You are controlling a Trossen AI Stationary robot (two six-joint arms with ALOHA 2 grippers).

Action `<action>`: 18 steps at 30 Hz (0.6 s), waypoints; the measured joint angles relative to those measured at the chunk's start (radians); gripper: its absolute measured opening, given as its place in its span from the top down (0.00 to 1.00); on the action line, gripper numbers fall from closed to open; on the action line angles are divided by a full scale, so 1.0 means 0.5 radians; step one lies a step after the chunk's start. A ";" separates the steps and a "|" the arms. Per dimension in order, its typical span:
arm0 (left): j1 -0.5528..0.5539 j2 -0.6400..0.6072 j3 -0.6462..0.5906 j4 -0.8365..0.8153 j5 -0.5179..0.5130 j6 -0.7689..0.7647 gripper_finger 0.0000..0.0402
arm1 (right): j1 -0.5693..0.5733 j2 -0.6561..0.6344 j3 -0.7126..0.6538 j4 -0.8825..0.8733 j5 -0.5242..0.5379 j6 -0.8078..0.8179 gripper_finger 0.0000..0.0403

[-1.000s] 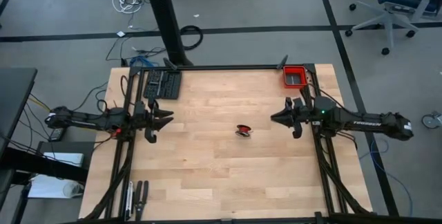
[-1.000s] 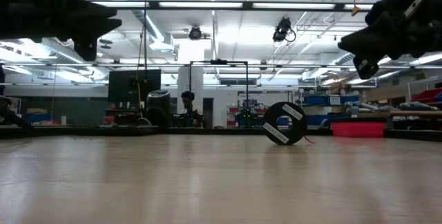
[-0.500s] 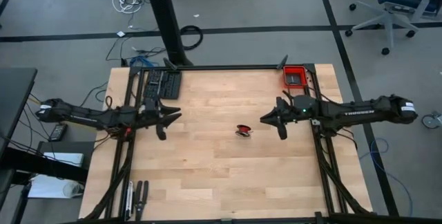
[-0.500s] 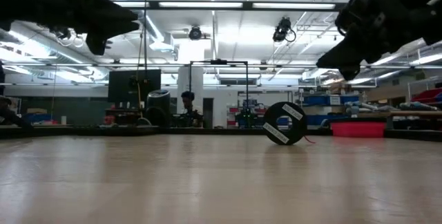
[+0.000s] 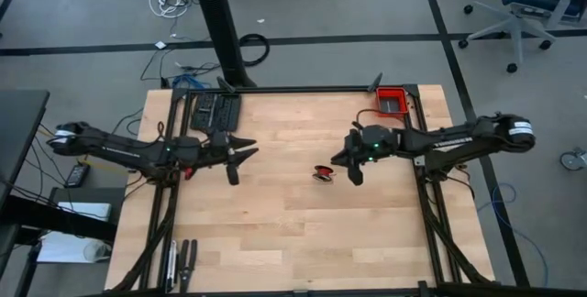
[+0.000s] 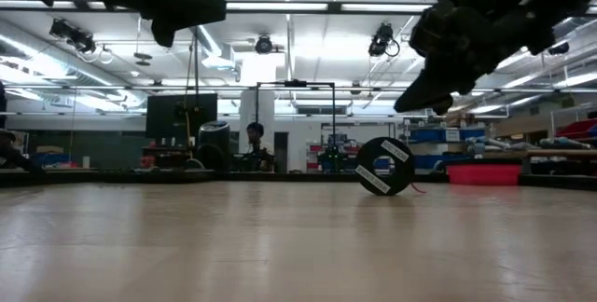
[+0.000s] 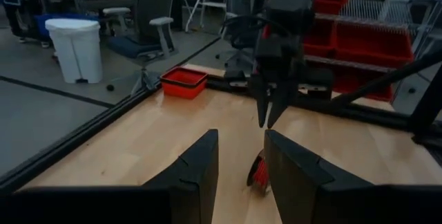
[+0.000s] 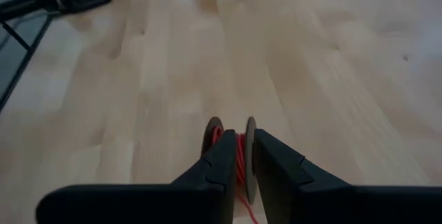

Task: Coil cords
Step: Uncoil the red wire from the black spool

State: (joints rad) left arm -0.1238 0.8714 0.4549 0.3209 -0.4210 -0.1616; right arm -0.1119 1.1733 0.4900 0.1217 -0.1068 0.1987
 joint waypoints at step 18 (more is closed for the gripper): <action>0.043 0.143 0.216 -0.406 0.021 -0.220 0.70 | 0.004 0.566 0.595 -0.577 -0.073 -0.074 0.69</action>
State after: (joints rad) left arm -0.1020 0.9428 0.5631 0.1178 -0.4105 -0.2714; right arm -0.1101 1.4565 0.7876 -0.1670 -0.1433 0.1614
